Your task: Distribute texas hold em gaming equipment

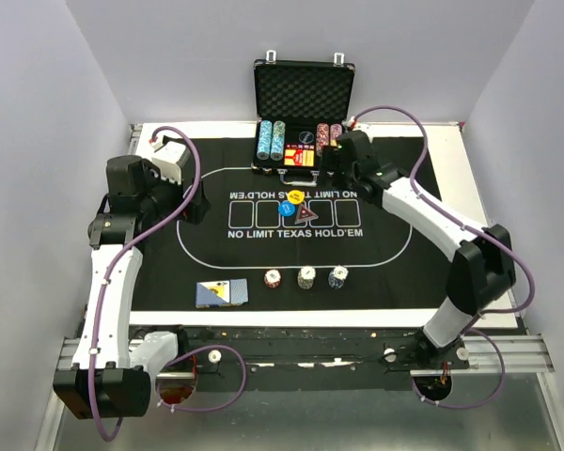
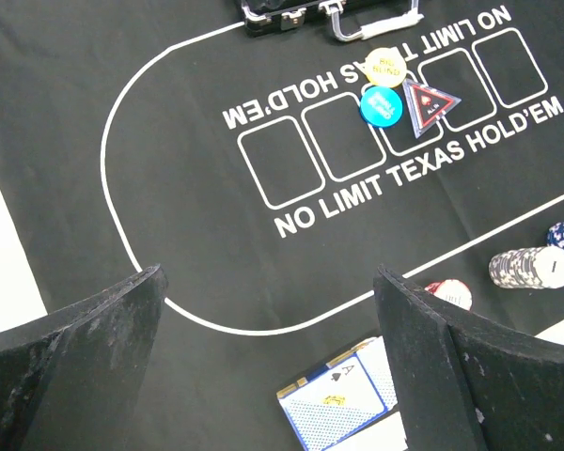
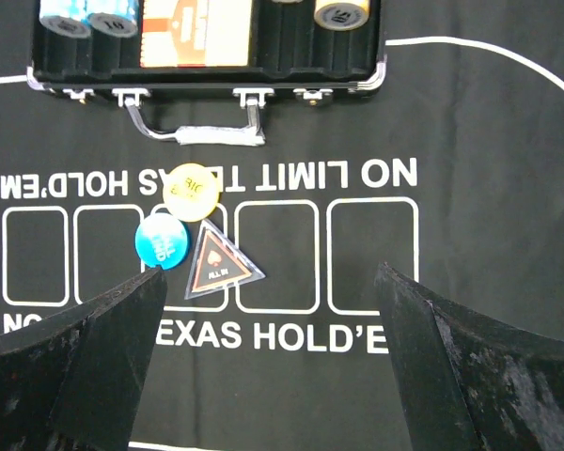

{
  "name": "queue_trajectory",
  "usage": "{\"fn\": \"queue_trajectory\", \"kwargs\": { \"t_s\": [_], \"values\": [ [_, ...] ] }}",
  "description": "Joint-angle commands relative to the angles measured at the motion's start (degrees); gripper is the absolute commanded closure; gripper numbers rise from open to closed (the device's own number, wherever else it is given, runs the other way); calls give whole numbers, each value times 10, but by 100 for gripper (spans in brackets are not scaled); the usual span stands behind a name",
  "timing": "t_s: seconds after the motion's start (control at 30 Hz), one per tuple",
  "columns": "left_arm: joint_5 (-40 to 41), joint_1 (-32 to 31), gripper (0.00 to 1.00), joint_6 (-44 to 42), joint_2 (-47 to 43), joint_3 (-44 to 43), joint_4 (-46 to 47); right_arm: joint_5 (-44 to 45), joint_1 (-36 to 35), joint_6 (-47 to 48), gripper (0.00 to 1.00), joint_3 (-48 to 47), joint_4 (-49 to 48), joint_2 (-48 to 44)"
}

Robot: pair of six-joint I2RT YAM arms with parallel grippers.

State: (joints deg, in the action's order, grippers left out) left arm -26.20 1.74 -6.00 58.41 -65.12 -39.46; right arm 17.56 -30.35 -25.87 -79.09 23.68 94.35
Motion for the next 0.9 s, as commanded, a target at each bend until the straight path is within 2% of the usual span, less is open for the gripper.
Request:
{"fn": "queue_trajectory", "kwargs": {
  "t_s": [0.0,0.13,0.23,0.33,0.43,0.6,0.73,0.87],
  "values": [
    [11,0,1,8,15,-8,-2,43,-37,17,0,-60,28,58],
    [30,5,1,24,59,-31,-21,39,-66,21,0,-138,38,132],
    [-19,28,1,34,83,-54,-36,14,-74,10,0,-191,37,180],
    [-32,42,1,31,84,-57,-23,20,-76,-13,0,-251,54,236],
    [-34,58,1,28,98,-72,-34,40,-84,-12,0,-308,65,289],
    [-67,92,1,28,110,-78,-50,96,-99,-9,0,-429,141,387],
    [-69,103,1,20,108,-75,-58,121,-104,-25,9,-443,164,425],
    [-74,104,1,13,98,-69,-61,134,-108,-46,10,-391,154,415]
  ]
}}
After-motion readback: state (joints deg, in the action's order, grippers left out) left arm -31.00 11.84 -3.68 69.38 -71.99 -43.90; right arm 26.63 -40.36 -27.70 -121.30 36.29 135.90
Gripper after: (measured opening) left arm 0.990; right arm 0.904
